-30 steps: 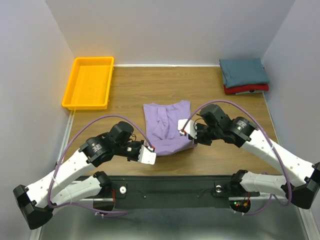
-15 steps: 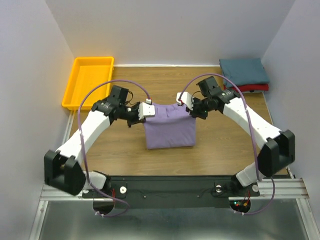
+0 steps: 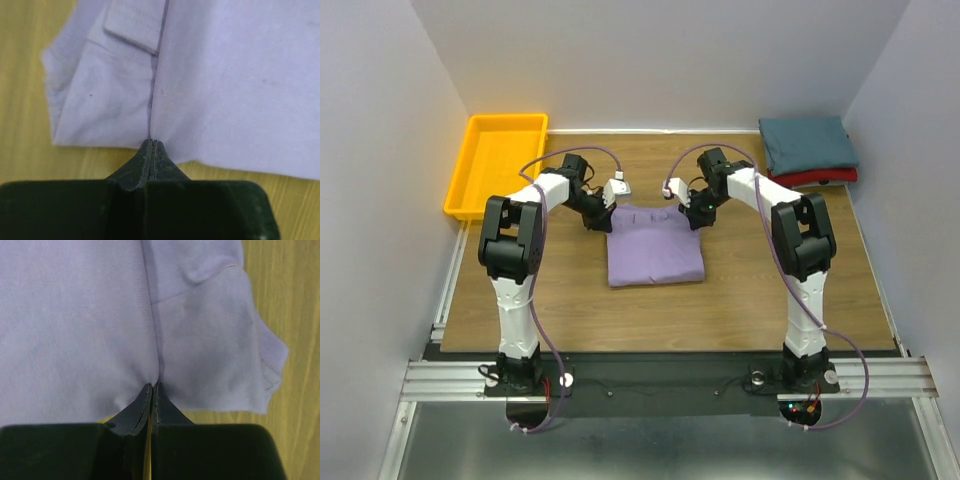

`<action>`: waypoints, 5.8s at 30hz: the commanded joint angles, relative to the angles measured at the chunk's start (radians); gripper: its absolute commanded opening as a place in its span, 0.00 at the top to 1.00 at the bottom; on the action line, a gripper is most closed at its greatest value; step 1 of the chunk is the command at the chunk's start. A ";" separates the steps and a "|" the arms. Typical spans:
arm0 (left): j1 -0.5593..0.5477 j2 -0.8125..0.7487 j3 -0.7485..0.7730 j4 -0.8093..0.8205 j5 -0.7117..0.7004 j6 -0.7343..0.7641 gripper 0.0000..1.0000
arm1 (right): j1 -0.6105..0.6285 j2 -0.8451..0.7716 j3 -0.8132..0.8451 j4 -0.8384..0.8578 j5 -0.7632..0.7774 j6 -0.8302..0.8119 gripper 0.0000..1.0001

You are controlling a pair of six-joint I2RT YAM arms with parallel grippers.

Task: Fold and stack the t-shirts
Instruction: Fold the tshirt

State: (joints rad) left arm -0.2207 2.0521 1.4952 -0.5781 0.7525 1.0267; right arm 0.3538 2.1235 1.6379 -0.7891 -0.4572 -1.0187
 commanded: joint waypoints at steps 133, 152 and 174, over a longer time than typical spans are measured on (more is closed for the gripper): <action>-0.114 -0.403 -0.380 0.342 0.025 -0.743 0.59 | -0.170 -0.085 -0.053 0.025 -0.368 0.873 0.51; -0.114 -0.237 -0.385 0.392 0.004 -0.771 0.62 | -0.139 -0.033 -0.124 0.105 -0.377 0.921 0.51; -0.114 -0.227 -0.394 0.400 -0.065 -0.757 0.73 | -0.127 -0.161 -0.151 0.103 -0.315 0.933 0.99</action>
State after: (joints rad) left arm -0.3328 1.8374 1.1046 -0.1902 0.7025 0.2611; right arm 0.2184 2.0834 1.4887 -0.7006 -0.8055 -0.0971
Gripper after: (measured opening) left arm 0.281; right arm 0.019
